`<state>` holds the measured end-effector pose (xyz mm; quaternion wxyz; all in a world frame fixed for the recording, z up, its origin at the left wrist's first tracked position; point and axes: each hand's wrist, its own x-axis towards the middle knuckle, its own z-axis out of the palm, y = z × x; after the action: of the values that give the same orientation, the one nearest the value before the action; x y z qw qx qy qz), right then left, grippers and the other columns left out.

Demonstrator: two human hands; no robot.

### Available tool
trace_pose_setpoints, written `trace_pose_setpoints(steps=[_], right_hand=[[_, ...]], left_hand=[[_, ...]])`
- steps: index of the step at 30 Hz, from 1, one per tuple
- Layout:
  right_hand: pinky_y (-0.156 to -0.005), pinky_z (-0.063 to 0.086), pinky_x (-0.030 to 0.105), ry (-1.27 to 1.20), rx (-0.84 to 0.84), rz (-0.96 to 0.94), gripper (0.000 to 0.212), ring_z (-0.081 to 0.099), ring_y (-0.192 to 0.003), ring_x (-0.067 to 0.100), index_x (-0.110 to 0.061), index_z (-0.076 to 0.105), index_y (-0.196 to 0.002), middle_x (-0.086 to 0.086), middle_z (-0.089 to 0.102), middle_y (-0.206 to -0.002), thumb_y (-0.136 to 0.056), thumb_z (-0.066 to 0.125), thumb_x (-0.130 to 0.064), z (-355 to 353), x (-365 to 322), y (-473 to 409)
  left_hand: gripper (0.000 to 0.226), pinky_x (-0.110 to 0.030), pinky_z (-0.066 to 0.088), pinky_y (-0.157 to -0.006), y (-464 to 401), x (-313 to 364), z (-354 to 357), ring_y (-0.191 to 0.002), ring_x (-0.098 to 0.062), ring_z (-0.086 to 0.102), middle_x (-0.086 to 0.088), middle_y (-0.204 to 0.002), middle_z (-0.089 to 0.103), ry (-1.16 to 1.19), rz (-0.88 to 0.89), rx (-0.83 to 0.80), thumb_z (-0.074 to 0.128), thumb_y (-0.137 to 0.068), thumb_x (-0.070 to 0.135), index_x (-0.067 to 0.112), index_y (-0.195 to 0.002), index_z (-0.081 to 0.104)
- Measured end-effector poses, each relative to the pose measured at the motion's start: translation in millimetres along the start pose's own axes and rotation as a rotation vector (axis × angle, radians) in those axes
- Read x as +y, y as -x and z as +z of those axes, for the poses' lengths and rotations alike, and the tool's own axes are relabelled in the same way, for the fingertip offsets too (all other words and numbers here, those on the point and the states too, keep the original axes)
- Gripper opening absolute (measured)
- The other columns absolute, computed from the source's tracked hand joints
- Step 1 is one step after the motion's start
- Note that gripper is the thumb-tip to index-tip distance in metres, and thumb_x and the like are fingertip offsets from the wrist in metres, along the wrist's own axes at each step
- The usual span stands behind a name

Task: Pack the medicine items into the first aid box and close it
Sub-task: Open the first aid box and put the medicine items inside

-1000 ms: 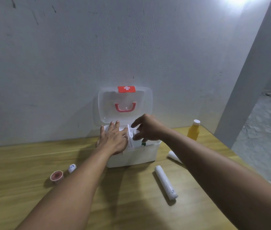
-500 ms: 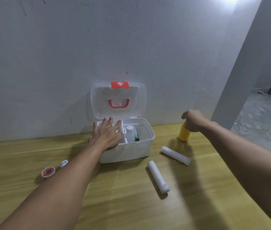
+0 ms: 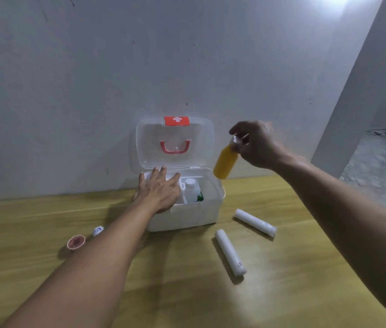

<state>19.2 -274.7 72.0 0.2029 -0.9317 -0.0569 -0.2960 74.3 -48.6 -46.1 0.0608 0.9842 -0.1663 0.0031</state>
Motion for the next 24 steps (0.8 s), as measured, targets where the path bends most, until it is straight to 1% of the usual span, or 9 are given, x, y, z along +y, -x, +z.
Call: trace_pose_setpoints(steps=[2,4,6,9,13,17,19,21,24], right_hand=[[-0.079,0.059,0.041,-0.021,-0.049,-0.027,0.022,0.065,-0.075,0.022,-0.004,0.071,-0.104,0.015,0.073,-0.097,-0.083,0.068,-0.004,7.1,-16.1,2.2],[-0.076,0.059,0.041,-0.018,-0.139,-0.04,0.02,0.065,-0.073,0.023,-0.004,0.071,-0.102,0.014,0.073,-0.097,-0.082,0.068,-0.003,19.3,-25.7,7.7],[-0.08,0.058,0.04,0.016,-0.213,-0.063,0.02,0.068,-0.083,0.027,-0.005,0.072,-0.101,0.013,0.073,-0.099,-0.082,0.066,-0.002,33.5,-28.3,13.8],[-0.082,0.054,0.033,0.068,-0.282,-0.056,0.021,0.067,-0.093,0.028,-0.006,0.073,-0.101,0.011,0.074,-0.103,-0.083,0.062,-0.003,50.0,-23.7,19.8],[-0.074,0.048,0.025,0.112,-0.36,-0.039,0.021,0.067,-0.09,0.027,-0.006,0.072,-0.101,0.011,0.073,-0.102,-0.082,0.065,-0.003,62.1,-15.0,26.2],[-0.079,0.056,0.032,0.076,-0.403,-0.013,0.023,0.066,-0.089,0.024,-0.006,0.071,-0.105,0.01,0.072,-0.105,-0.082,0.07,-0.004,68.5,-6.4,30.7],[-0.082,0.056,0.034,0.057,-0.395,-0.003,0.027,0.066,-0.091,0.023,-0.008,0.069,-0.11,0.009,0.072,-0.109,-0.083,0.071,-0.009,66.9,-4.4,33.1],[-0.079,0.055,0.034,0.033,-0.328,0.038,0.031,0.066,-0.092,0.022,-0.011,0.067,-0.111,0.004,0.071,-0.108,-0.082,0.075,-0.017,61.6,-2.1,38.3],[-0.073,0.056,0.037,0.077,-0.141,0.135,0.017,0.066,-0.085,0.025,-0.016,0.069,-0.095,0.003,0.073,-0.093,-0.078,0.074,-0.017,51.6,5.3,51.2]], left_hand=[[0.054,-0.053,-0.005,-0.118,0.6,0.7,-0.2,-0.151,-0.024,-0.005,-0.008,-0.163,-0.002,-0.004,-0.004,0.011,0.011,-0.099,0.036,0.035,-0.152,0.009],[0.054,-0.053,-0.005,-0.118,1.1,1.2,-0.8,-0.151,-0.024,-0.004,-0.008,-0.163,0.0,0.0,-0.009,0.018,0.011,-0.098,0.037,0.035,-0.152,0.011],[0.054,-0.053,-0.005,-0.118,1.4,1.2,-0.8,-0.151,-0.024,-0.003,-0.008,-0.163,0.0,0.006,-0.009,0.022,0.011,-0.098,0.038,0.036,-0.152,0.011],[0.053,-0.054,-0.005,-0.118,1.3,0.8,0.5,-0.151,-0.024,-0.004,-0.008,-0.163,-0.001,0.003,-0.001,0.029,0.012,-0.099,0.041,0.036,-0.152,0.011],[0.054,-0.054,-0.005,-0.118,0.1,-0.2,1.9,-0.151,-0.024,-0.004,-0.007,-0.163,-0.001,0.009,-0.004,0.029,0.013,-0.099,0.044,0.037,-0.152,0.012],[0.053,-0.053,-0.006,-0.118,0.0,-0.3,2.5,-0.151,-0.024,-0.005,-0.007,-0.163,-0.002,0.015,-0.004,0.028,0.013,-0.099,0.044,0.037,-0.152,0.011],[0.054,-0.053,-0.006,-0.118,0.3,-0.9,2.6,-0.151,-0.024,-0.005,-0.007,-0.163,-0.002,0.012,-0.005,0.03,0.013,-0.099,0.045,0.037,-0.152,0.011],[0.054,-0.053,-0.006,-0.118,0.4,-1.2,2.9,-0.151,-0.023,-0.005,-0.007,-0.163,-0.002,0.015,-0.004,0.029,0.013,-0.098,0.045,0.037,-0.152,0.011],[0.054,-0.053,-0.006,-0.118,-0.8,-1.3,3.3,-0.151,-0.024,-0.005,-0.007,-0.163,-0.002,0.013,0.0,0.033,0.013,-0.099,0.045,0.037,-0.152,0.012]])
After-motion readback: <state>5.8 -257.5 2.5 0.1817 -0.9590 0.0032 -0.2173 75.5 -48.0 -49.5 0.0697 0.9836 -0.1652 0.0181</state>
